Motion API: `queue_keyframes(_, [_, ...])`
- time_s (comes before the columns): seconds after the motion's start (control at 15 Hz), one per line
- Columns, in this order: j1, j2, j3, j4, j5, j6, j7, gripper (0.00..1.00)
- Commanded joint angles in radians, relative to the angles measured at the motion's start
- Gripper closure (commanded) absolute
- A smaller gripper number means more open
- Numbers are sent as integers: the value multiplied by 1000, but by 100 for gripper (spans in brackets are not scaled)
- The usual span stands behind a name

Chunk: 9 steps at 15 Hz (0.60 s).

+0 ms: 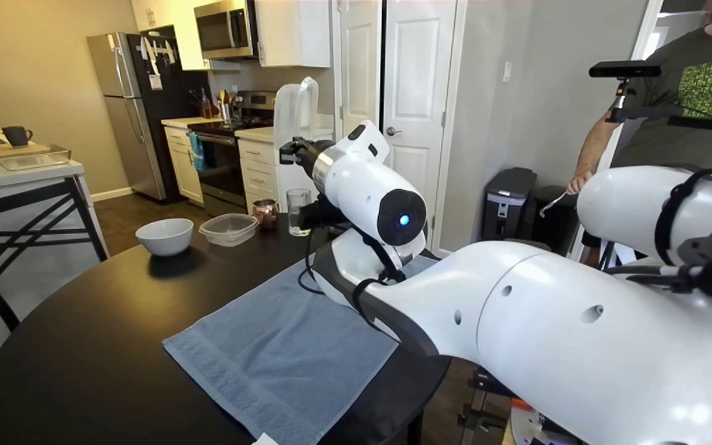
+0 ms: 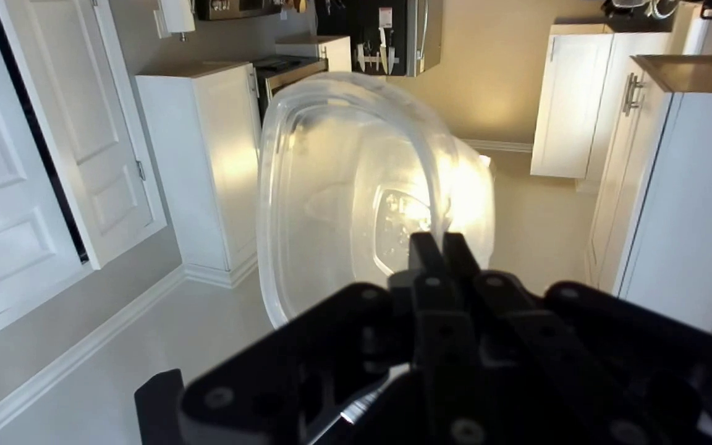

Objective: Take the candy out of the bowl

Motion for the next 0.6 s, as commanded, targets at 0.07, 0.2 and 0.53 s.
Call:
queue_keyframes(0.07, [-22, 5, 85, -18, 13, -2, -15, 99])
queue_keyframes(0.2, [-73, 122, 202, -38, -61, 58, 21, 99])
queue_keyframes(0.53, [-146, 205, 271, -9, -185, 8, 79, 99])
